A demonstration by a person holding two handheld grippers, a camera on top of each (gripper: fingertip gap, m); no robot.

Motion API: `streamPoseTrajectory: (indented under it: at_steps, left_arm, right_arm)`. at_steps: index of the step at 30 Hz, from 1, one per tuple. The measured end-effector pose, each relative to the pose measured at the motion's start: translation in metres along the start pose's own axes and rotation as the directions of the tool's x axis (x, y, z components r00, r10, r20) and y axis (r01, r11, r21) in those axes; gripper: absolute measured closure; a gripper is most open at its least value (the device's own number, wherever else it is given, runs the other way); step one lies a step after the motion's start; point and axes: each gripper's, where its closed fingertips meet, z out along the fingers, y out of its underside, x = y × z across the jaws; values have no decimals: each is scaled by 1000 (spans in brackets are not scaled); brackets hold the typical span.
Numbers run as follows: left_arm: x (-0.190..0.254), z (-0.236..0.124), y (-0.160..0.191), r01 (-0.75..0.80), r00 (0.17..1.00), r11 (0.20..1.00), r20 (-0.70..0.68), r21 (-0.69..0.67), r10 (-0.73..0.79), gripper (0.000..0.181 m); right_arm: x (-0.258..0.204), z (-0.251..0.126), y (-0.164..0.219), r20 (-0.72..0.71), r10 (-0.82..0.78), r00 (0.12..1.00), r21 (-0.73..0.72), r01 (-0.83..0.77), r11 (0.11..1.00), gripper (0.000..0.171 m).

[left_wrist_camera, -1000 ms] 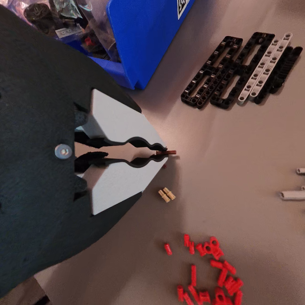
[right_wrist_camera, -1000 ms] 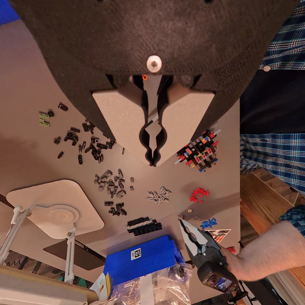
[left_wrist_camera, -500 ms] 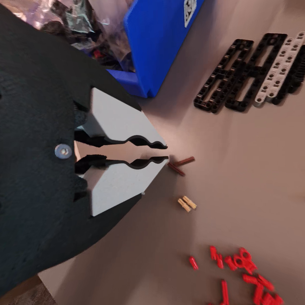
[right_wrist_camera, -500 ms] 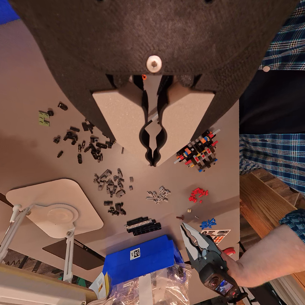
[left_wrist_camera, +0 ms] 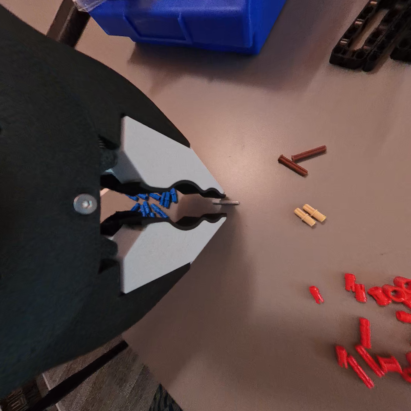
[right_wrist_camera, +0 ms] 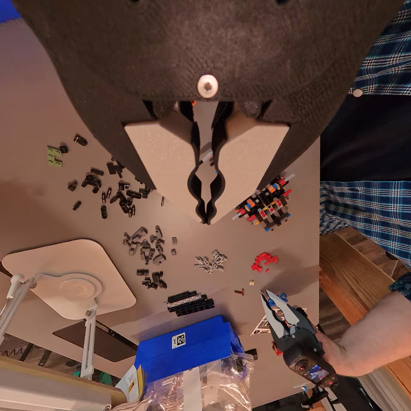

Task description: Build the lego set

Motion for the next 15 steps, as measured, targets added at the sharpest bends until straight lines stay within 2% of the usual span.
streamPoseTrajectory:
  at_steps: [1, 5, 15]
  left_arm:
    - [-2, 1, -3, 5, 1000, 1000, 6, 16, -5, 169]
    - [0, 3, -7, 23, 999, 999, -37, 48, -21, 181]
    - [-1, -1, -12, 57, 996, 992, -72, 116, -49, 181]
  right_arm:
    - [0, -1, 0, -3, -1, 1000, 0, 1, 1000, 171]
    - [0, -4, -1, -13, 0, 1000, 4, 0, 1000, 171]
    - [1, -2, 0, -6, 2, 1000, 2, -2, 1000, 171]
